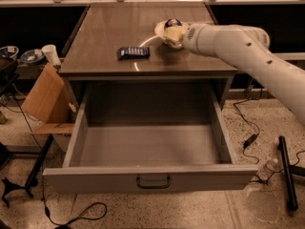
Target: Place pepsi can into top drawer
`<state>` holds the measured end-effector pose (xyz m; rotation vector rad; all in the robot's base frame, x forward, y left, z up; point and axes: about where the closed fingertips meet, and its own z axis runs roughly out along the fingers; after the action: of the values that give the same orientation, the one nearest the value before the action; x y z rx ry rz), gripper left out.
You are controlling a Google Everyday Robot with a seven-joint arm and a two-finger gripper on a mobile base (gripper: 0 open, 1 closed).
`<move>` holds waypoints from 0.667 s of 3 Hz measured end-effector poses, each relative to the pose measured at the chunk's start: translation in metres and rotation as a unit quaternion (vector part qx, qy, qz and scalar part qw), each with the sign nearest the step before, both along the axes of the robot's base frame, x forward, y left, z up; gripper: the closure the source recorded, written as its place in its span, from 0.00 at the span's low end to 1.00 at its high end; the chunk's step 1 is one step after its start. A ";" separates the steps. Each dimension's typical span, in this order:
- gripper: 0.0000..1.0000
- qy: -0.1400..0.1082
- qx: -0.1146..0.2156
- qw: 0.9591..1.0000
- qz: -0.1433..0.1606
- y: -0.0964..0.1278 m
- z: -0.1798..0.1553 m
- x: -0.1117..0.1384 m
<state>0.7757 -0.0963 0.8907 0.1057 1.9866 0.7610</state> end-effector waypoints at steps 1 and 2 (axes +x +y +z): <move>1.00 0.002 0.035 0.999 0.038 -0.012 0.008 -0.023; 1.00 -0.022 0.015 0.997 0.068 0.007 0.019 -0.030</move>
Offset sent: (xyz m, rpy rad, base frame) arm -0.0202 -0.0128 0.0067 0.0676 0.0090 0.0630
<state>0.7461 -0.0895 0.9092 -0.0283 1.9556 0.8732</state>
